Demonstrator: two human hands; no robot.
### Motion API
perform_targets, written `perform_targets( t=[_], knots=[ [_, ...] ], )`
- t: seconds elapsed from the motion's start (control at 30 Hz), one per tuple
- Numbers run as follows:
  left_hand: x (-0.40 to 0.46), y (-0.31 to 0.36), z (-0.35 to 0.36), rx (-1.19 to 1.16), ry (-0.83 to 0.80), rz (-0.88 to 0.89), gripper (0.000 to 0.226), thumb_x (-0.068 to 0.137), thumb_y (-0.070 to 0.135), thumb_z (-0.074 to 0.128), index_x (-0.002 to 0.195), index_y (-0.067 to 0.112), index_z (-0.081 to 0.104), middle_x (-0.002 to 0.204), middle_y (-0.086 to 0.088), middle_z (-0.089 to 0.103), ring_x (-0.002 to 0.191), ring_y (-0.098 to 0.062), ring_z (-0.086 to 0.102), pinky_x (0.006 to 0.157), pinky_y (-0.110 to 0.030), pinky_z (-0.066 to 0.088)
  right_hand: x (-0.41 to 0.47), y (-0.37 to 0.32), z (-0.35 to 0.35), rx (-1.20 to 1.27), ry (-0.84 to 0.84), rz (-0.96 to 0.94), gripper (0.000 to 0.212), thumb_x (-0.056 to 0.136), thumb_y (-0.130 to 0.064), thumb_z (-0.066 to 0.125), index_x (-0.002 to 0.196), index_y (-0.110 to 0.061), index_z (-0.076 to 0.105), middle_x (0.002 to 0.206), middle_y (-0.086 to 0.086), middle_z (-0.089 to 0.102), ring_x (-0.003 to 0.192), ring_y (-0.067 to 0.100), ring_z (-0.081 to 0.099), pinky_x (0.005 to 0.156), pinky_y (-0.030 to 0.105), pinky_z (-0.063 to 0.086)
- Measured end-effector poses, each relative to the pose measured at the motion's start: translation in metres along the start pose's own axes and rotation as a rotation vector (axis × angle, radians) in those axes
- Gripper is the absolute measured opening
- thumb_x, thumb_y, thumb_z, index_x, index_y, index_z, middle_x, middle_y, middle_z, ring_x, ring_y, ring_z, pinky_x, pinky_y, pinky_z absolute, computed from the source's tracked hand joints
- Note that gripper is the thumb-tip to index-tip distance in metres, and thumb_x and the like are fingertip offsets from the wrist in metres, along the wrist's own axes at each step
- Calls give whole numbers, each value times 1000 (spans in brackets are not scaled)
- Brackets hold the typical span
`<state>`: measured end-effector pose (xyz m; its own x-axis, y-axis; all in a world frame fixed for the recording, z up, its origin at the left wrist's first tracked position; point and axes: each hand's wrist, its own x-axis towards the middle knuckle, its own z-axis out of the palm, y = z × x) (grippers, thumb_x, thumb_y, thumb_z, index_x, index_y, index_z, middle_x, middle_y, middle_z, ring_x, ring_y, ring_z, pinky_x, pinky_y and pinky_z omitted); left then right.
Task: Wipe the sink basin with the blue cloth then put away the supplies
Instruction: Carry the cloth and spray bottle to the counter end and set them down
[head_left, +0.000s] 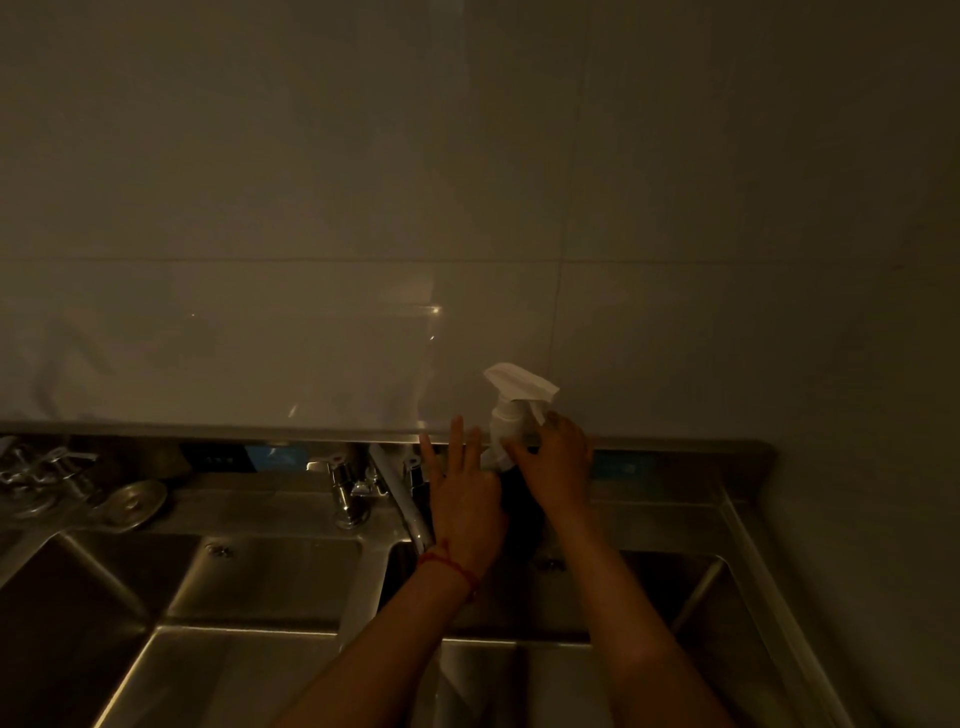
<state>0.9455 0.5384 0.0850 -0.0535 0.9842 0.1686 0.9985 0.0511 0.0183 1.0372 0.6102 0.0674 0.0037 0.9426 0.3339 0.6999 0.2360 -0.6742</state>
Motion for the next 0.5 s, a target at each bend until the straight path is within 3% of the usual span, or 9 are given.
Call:
perform_targets(
  t=[0.13, 0.37, 0.5],
  knots=[
    [3, 0, 3, 6, -11, -14, 41, 87, 30, 56, 128, 26, 57, 160, -8, 10, 146, -30, -17, 99, -57, -33, 5, -1, 3, 34, -41, -22, 51, 77, -39, 68, 119, -12, 58, 109, 12, 62, 104, 28, 54, 87, 42, 44],
    [6, 0, 8, 18, -17, -18, 41, 89, 32, 54, 129, 23, 56, 160, -10, 10, 146, -30, -16, 105, -57, -25, 9, -1, 7, 94, -14, -18, 48, 71, -33, 74, 113, -11, 62, 106, 12, 63, 101, 28, 56, 84, 42, 45],
    [6, 0, 8, 32, -2, 1, 35, 87, 30, 55, 121, 23, 62, 159, -11, 12, 146, -31, -16, 94, -53, -40, 9, -1, 11, 151, -14, 30, 52, 73, -31, 74, 119, -12, 59, 113, 13, 61, 106, 29, 54, 87, 44, 44]
  ],
)
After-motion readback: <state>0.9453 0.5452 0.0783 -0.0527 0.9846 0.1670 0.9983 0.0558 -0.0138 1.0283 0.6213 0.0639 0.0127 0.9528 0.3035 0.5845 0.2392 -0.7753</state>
